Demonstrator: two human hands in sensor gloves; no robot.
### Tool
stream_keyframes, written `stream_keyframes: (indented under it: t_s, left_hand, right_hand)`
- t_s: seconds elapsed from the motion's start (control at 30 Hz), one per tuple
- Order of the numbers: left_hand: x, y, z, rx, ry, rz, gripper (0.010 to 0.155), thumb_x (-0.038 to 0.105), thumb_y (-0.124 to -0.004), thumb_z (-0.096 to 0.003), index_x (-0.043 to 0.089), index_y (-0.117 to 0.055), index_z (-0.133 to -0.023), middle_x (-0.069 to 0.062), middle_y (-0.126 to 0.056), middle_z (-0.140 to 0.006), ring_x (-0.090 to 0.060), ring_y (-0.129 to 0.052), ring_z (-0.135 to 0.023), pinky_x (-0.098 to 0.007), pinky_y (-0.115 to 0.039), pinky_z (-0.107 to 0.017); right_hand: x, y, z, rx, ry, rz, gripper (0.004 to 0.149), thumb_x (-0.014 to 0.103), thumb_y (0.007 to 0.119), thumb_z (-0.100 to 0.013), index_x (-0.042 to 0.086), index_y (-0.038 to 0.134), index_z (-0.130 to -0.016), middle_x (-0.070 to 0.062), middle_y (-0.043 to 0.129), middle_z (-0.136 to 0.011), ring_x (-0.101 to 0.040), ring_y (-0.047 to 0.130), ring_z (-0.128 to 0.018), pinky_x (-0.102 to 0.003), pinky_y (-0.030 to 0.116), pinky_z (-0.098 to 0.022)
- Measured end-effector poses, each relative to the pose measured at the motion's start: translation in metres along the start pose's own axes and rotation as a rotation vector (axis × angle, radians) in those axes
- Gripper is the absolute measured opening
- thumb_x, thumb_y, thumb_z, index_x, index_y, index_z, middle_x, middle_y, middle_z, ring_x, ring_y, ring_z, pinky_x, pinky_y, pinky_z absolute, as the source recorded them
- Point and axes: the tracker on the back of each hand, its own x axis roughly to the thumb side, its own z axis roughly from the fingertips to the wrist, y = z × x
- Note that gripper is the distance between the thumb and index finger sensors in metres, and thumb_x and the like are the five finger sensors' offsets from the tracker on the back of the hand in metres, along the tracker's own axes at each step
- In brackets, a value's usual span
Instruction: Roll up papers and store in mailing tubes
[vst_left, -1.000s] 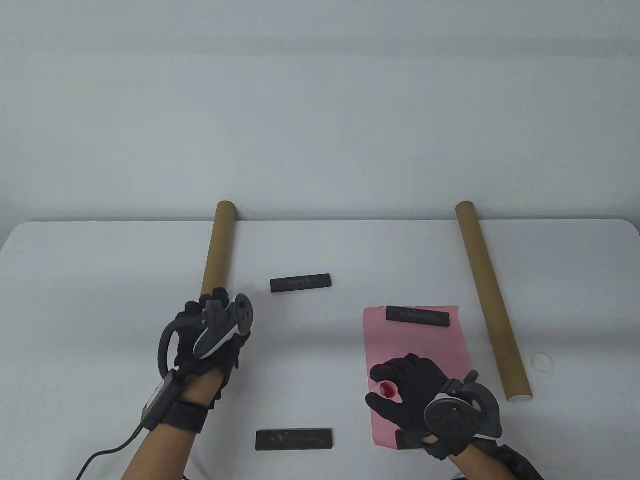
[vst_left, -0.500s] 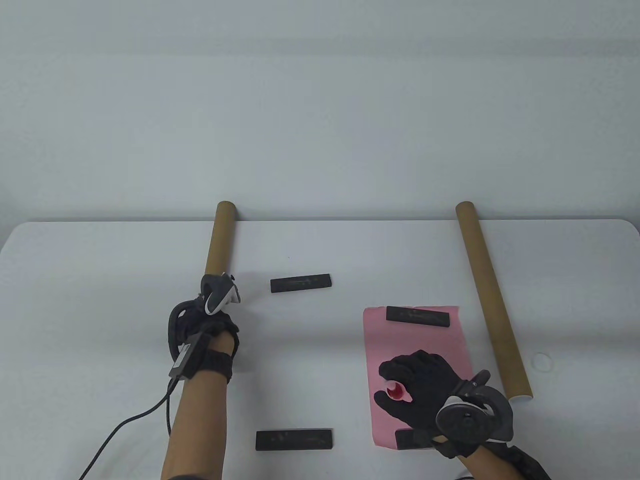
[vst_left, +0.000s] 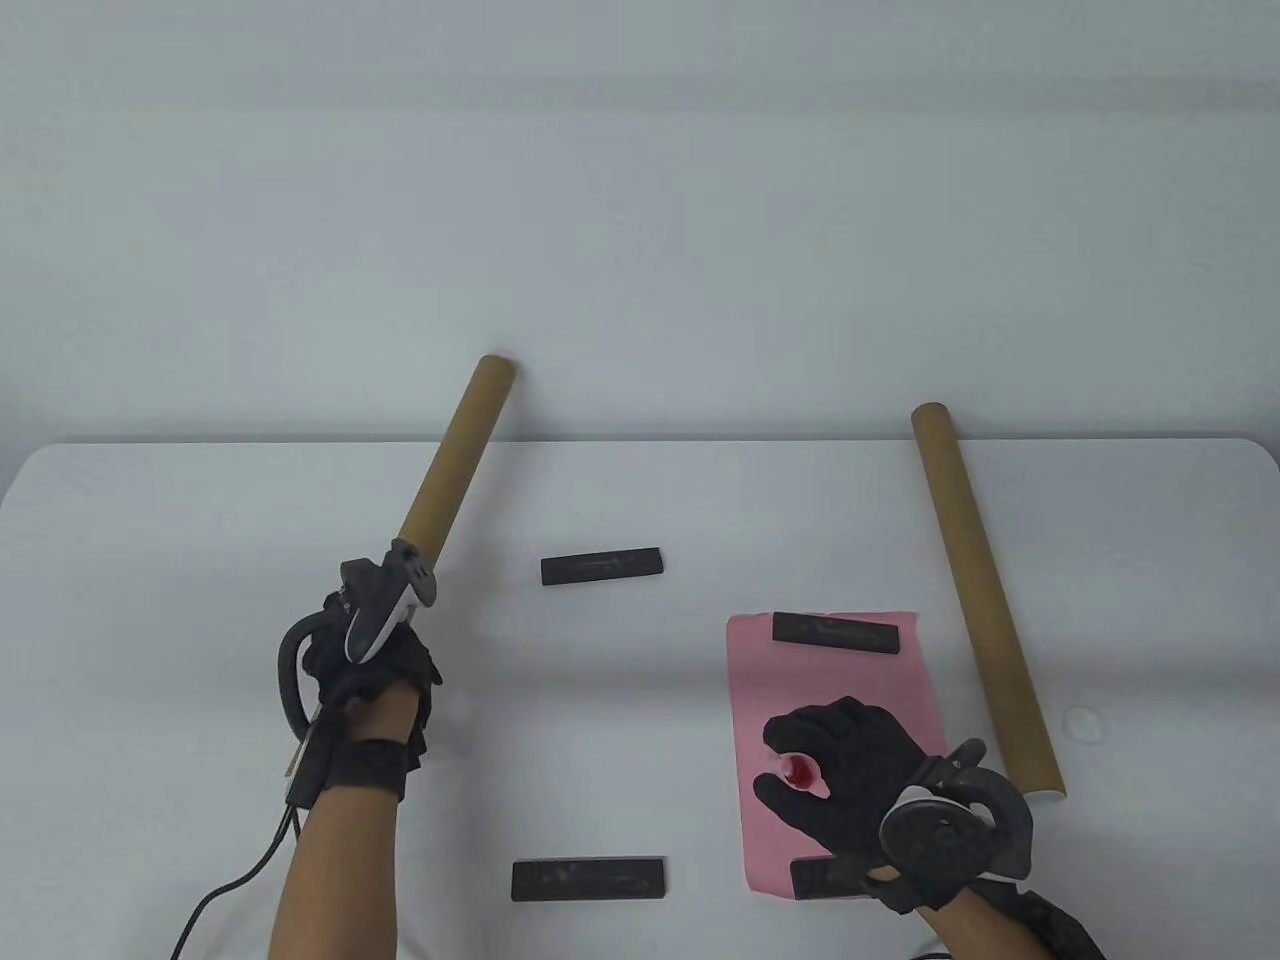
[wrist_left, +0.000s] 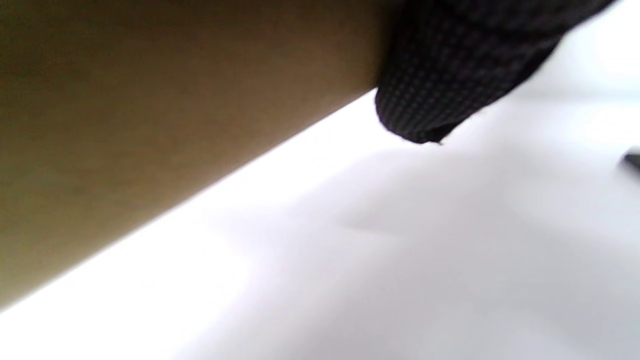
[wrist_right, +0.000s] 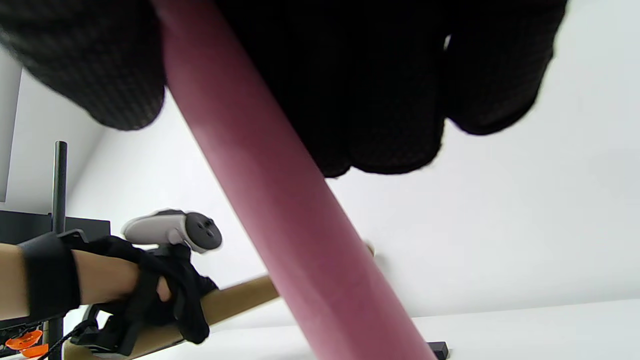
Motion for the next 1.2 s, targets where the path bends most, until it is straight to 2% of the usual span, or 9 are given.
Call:
stream_keyframes:
  t_s: [0.13,0.23,0.37,0.57,0.63,0.87,1.0,1.2]
  left_hand:
    - [-0.009,0.022,0.040,0.250,-0.086,0.018,0.081,0.041,-0.101,-0.0336,0.029,-0.056,-0.100,-0.003,-0.068,-0.097,-0.023,-0.092,-0.080,-0.051,-0.077,-0.068]
    - [-0.015,0.029,0.068,0.376,-0.147,-0.022,0.076,0.040,-0.102,-0.0327,0.035,-0.062,-0.097,0.000,-0.069,-0.097,-0.021,-0.091,-0.084,-0.054,-0.071,-0.073]
    - [-0.021,0.028,0.092,0.475,-0.202,-0.032,0.075,0.040,-0.102,-0.0320,0.040,-0.063,-0.096,0.003,-0.068,-0.098,-0.019,-0.089,-0.086,-0.058,-0.065,-0.076]
    - [-0.036,0.014,0.100,0.514,-0.282,0.027,0.074,0.040,-0.103,-0.0308,0.047,-0.063,-0.093,0.007,-0.069,-0.099,-0.021,-0.084,-0.093,-0.060,-0.059,-0.077]
    - [-0.041,0.012,0.103,0.546,-0.297,0.021,0.074,0.039,-0.103,-0.0307,0.049,-0.063,-0.092,0.008,-0.070,-0.099,-0.021,-0.084,-0.094,-0.060,-0.059,-0.077]
    - [-0.045,0.009,0.106,0.541,-0.382,0.032,0.074,0.037,-0.103,-0.0308,0.053,-0.063,-0.091,0.010,-0.069,-0.101,-0.020,-0.080,-0.097,-0.060,-0.054,-0.078]
    - [-0.046,0.007,0.104,0.518,-0.405,0.049,0.074,0.038,-0.102,-0.0310,0.052,-0.062,-0.091,0.010,-0.068,-0.101,-0.020,-0.079,-0.097,-0.061,-0.054,-0.077]
    - [-0.044,0.007,0.107,0.525,-0.435,0.082,0.074,0.039,-0.102,-0.0306,0.053,-0.062,-0.091,0.010,-0.069,-0.100,-0.020,-0.081,-0.096,-0.060,-0.056,-0.077]
  right_hand:
    - [-0.002,-0.004,0.000,-0.019,0.017,-0.027,0.059,0.060,0.086,-0.044,0.013,0.094,-0.079,-0.012,0.102,-0.071,-0.034,0.105,-0.055,-0.057,0.087,-0.046]
    - [-0.009,-0.011,0.000,-0.054,0.049,-0.045,0.059,0.060,0.086,-0.044,0.014,0.094,-0.079,-0.011,0.102,-0.071,-0.033,0.105,-0.054,-0.057,0.088,-0.046]
    - [-0.026,-0.016,0.002,-0.085,0.130,-0.126,0.058,0.059,0.086,-0.044,0.013,0.095,-0.079,-0.012,0.102,-0.071,-0.034,0.105,-0.054,-0.057,0.088,-0.045]
    - [-0.061,-0.028,0.009,-0.175,0.279,-0.254,0.058,0.059,0.086,-0.045,0.013,0.094,-0.080,-0.012,0.102,-0.071,-0.033,0.105,-0.054,-0.057,0.088,-0.045]
    - [-0.074,-0.035,0.014,-0.240,0.340,-0.322,0.058,0.058,0.086,-0.045,0.013,0.094,-0.080,-0.012,0.102,-0.072,-0.033,0.105,-0.055,-0.057,0.087,-0.046]
    - [-0.114,-0.055,0.034,-0.482,0.511,-0.619,0.057,0.058,0.084,-0.047,0.014,0.090,-0.084,-0.011,0.099,-0.076,-0.033,0.103,-0.059,-0.057,0.086,-0.049]
    - [-0.122,-0.052,0.038,-0.535,0.532,-0.797,0.057,0.058,0.084,-0.048,0.014,0.089,-0.085,-0.011,0.098,-0.078,-0.032,0.102,-0.060,-0.056,0.086,-0.050]
    - [-0.121,-0.044,0.037,-0.543,0.517,-0.972,0.057,0.058,0.082,-0.050,0.015,0.087,-0.087,-0.010,0.096,-0.080,-0.032,0.102,-0.062,-0.056,0.086,-0.051]
